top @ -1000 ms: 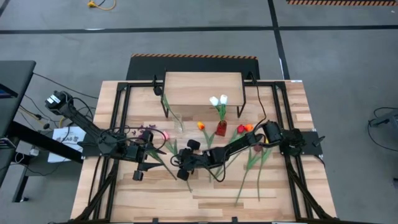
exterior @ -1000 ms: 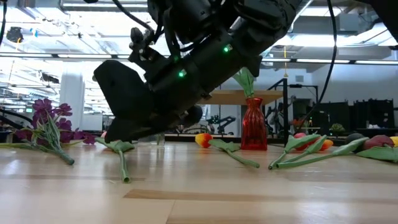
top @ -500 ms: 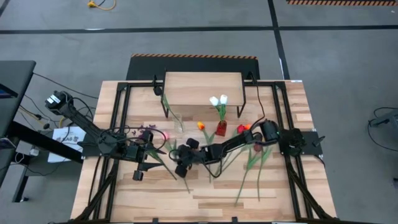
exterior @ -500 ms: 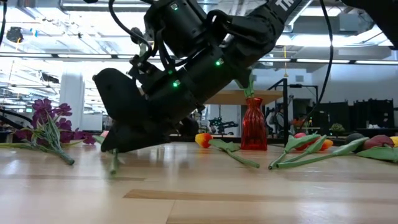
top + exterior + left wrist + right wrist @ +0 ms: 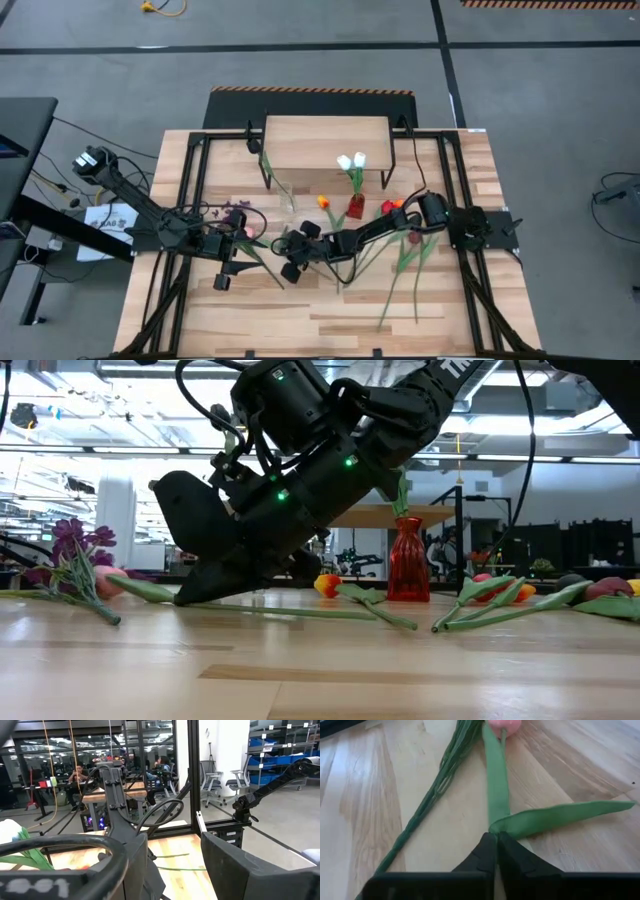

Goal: Pick and place flowers into a vace then onto a shelf
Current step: Put the pink flower into the red vase

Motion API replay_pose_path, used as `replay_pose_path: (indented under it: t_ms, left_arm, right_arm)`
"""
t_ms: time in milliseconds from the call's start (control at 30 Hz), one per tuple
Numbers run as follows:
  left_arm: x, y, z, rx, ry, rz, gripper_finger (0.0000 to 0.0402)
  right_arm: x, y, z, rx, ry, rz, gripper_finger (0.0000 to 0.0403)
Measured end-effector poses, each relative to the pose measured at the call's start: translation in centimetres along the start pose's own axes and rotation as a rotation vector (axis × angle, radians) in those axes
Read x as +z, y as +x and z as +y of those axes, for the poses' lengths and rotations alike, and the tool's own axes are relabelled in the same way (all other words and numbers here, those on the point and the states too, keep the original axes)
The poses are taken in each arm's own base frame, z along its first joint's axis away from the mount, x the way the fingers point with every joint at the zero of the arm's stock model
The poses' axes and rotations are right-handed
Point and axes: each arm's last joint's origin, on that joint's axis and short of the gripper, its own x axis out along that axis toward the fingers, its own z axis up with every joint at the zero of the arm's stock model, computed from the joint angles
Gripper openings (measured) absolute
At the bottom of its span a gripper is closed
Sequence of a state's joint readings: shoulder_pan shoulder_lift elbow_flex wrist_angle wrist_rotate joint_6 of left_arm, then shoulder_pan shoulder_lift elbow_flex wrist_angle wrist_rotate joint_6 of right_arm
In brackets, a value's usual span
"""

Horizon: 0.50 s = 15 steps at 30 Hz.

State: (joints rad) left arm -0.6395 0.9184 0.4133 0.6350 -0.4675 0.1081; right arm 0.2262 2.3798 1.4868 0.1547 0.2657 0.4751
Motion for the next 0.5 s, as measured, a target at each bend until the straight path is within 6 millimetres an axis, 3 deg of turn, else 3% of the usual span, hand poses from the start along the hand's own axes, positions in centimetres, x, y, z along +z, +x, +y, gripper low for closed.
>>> replay_pose_path:
  t_ms: [267, 500]
  left_arm:
    - [0.0, 0.0, 0.0, 0.0, 0.0, 0.0, 0.0174]
    - [0.0, 0.0, 0.0, 0.0, 0.0, 0.0, 0.0174]
  right_arm:
    - [0.1, -0.6, 0.6, -0.022, -0.037, -0.012, 0.0003]
    - [0.1, -3.4, 1.9, -0.163, -0.123, 0.016, 0.0001]
